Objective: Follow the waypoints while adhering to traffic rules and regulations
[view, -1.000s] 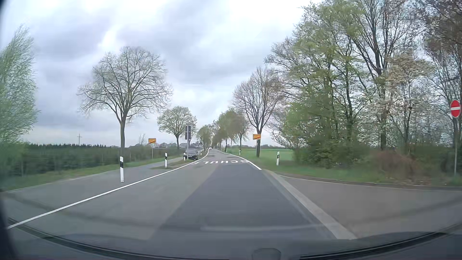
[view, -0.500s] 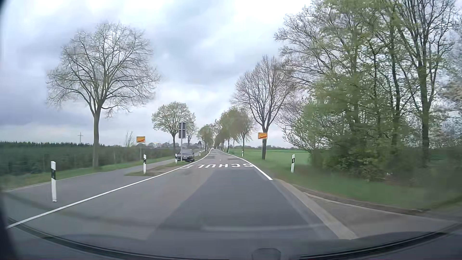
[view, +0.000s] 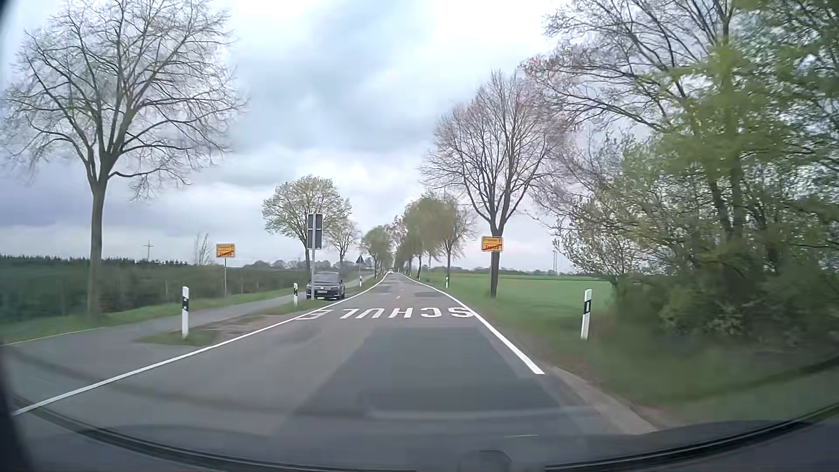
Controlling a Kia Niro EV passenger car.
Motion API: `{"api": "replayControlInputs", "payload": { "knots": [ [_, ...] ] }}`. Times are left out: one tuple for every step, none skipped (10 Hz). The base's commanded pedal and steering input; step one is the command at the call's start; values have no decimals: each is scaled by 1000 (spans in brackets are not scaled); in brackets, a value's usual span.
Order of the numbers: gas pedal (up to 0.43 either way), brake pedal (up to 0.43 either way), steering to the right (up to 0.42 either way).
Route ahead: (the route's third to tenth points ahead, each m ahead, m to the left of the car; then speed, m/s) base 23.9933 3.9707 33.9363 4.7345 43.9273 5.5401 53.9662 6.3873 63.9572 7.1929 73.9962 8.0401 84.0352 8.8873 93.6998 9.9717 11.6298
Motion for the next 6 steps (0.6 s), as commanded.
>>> {"api": "replayControlInputs", "payload": {
  "knots": [
    [287,0,-11],
    [287,0,-11],
    [287,0,-11],
    [287,0,-11],
    [287,0,-11],
    [299,0,-10]
  ]
}}
